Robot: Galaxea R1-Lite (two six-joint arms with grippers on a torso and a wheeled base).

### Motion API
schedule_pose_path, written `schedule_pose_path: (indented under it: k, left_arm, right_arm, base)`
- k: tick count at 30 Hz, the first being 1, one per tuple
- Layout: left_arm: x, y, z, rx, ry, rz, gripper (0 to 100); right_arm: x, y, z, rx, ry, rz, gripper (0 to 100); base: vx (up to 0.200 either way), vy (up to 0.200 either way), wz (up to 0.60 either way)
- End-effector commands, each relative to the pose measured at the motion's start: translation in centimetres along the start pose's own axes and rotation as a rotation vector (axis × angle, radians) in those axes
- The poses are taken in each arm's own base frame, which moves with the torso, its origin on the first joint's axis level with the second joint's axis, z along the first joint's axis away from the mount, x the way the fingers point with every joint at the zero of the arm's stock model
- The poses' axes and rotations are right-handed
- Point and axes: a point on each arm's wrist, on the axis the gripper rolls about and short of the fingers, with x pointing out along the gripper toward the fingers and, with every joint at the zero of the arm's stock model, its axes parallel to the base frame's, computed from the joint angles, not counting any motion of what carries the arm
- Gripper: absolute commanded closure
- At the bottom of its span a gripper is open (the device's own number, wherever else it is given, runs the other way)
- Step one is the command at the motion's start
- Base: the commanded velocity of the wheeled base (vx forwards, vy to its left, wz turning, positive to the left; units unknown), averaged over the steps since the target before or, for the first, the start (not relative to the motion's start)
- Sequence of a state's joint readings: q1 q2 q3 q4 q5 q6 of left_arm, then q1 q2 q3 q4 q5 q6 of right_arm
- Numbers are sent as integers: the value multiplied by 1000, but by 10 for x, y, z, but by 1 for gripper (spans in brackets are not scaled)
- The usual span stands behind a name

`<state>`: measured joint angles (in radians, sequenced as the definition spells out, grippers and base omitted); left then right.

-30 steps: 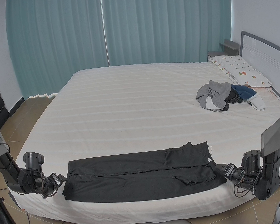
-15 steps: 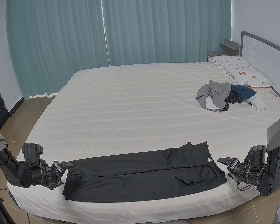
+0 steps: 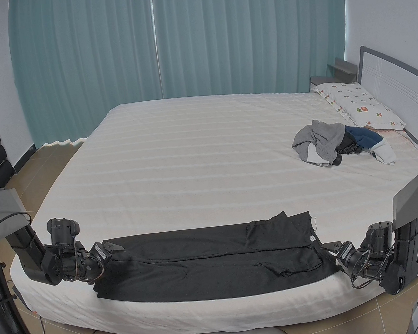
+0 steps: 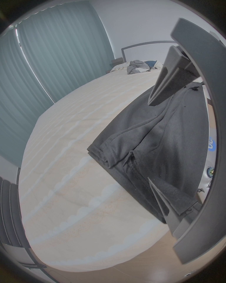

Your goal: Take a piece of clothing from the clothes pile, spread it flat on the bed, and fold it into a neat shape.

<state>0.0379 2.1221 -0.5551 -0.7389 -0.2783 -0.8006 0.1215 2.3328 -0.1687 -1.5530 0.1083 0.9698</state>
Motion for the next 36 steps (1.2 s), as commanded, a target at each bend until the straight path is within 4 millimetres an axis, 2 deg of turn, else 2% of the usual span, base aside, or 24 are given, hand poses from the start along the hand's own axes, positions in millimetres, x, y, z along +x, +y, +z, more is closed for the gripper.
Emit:
schedule_pose_path:
  k: [1, 2, 3, 21, 26, 31, 36]
  left_arm:
    - [4, 4, -3, 4, 10, 18, 0]
    - [5, 5, -3, 6, -5, 33, 0]
    - [7, 6, -3, 5, -19, 44, 100]
    - [15, 18, 1, -3, -158, 178, 100]
    - [18, 17, 4, -3, -196, 153, 100]
    - [22, 21, 3, -7, -203, 168, 100]
    - [23, 24, 4, -13, -205, 177, 100]
  right_arm:
    - [2, -2, -1, -1, -1, 0, 0]
    - [2, -1, -1, -1, -3, 2, 0]
    - [2, -1, -1, -1, -3, 2, 0]
    - [0, 0, -1, -4, -5, 2, 0]
    - [-1, 1, 0, -4, -9, 5, 0]
    - [-6, 7, 1, -12, -21, 30, 0]
    - [-16, 23, 5, -28, -46, 95, 0]
  base:
    - [0, 0, 0]
    - [0, 0, 0]
    - [0, 0, 0]
    - [0, 0, 0]
    - [0, 0, 0]
    - [0, 0, 0]
    - [0, 0, 0]
